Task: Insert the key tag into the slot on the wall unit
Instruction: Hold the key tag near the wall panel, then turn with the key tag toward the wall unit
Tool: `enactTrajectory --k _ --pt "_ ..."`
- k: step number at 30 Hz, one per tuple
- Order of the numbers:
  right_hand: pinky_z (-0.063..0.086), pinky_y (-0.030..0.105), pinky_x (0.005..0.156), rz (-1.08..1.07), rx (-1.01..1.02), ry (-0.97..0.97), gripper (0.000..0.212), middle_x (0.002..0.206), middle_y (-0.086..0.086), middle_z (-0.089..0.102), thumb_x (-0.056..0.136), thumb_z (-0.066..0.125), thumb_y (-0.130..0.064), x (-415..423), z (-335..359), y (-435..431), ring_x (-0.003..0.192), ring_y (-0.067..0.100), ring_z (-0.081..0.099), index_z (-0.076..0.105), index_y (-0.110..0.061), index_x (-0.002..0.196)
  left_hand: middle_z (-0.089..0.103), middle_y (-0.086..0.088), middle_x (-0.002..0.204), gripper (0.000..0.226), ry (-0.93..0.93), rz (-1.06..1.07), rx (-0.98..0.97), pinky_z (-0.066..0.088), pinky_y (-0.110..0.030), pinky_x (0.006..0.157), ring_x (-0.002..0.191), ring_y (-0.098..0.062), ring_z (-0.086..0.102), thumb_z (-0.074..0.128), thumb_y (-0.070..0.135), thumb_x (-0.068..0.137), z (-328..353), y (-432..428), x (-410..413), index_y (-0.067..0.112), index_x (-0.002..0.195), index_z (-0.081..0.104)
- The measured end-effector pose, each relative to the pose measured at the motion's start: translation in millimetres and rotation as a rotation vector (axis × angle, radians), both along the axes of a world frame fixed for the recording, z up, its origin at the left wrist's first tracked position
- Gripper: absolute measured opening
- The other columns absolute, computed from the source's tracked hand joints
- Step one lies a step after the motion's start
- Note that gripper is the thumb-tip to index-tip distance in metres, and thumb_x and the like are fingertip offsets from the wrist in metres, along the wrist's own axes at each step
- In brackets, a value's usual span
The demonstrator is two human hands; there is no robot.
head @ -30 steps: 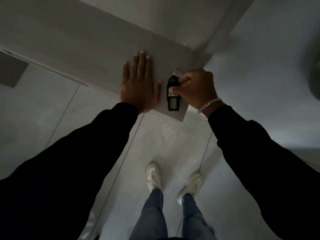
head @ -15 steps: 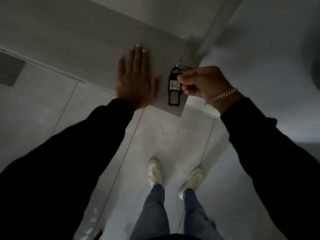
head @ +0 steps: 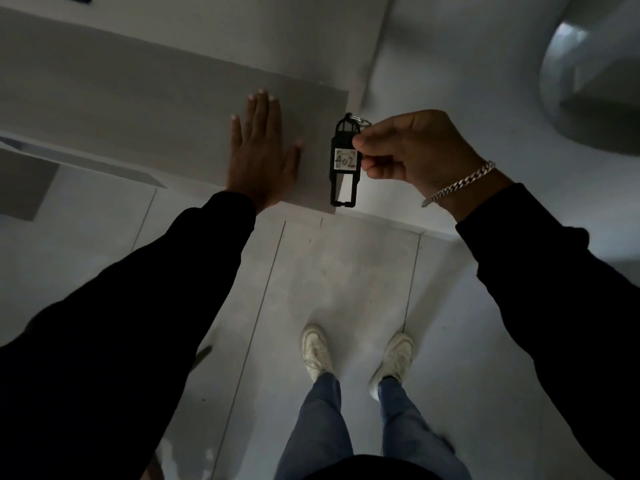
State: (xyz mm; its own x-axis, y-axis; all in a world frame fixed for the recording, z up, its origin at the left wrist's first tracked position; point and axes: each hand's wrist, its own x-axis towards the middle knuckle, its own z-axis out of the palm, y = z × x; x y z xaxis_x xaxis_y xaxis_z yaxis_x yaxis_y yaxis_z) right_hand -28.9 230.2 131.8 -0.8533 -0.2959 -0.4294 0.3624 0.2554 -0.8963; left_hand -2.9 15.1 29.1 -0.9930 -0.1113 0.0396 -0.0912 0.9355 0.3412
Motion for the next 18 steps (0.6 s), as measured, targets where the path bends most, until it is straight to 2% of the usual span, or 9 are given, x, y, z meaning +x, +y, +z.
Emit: enactTrajectory --k 5,9,18 --pt "0.061 0.023 0.059 -0.058 -0.060 0.063 0.009 0.077 0.015 0.071 0.077 0.077 -0.007 20 31 38 0.060 0.016 0.066 0.074 -0.004 0.084 0.008 -0.022 0.168 0.072 0.165 -0.157 0.069 0.008 -0.055 0.128 0.157 -0.035 0.004 0.034 0.040 0.103 48 39 4 -0.001 0.157 0.013" --pt "0.060 0.024 0.058 -0.101 -0.081 0.115 0.005 0.070 0.008 0.073 0.075 0.079 -0.010 36 57 78 0.059 0.016 0.067 0.074 -0.009 0.077 0.015 -0.025 0.166 0.068 0.293 -0.258 0.088 0.012 -0.057 0.128 0.156 -0.039 0.009 0.038 0.036 0.103 84 82 12 -0.004 0.155 0.019" --pt "0.059 0.022 0.055 -0.233 -0.136 0.288 0.014 0.071 0.010 0.071 0.076 0.077 -0.008 91 107 224 0.057 0.016 0.065 0.072 0.000 0.087 0.025 -0.028 0.162 0.059 0.555 -0.487 0.260 0.012 -0.062 0.127 0.154 -0.042 0.016 0.035 0.027 0.102 143 230 51 -0.007 0.151 0.031"
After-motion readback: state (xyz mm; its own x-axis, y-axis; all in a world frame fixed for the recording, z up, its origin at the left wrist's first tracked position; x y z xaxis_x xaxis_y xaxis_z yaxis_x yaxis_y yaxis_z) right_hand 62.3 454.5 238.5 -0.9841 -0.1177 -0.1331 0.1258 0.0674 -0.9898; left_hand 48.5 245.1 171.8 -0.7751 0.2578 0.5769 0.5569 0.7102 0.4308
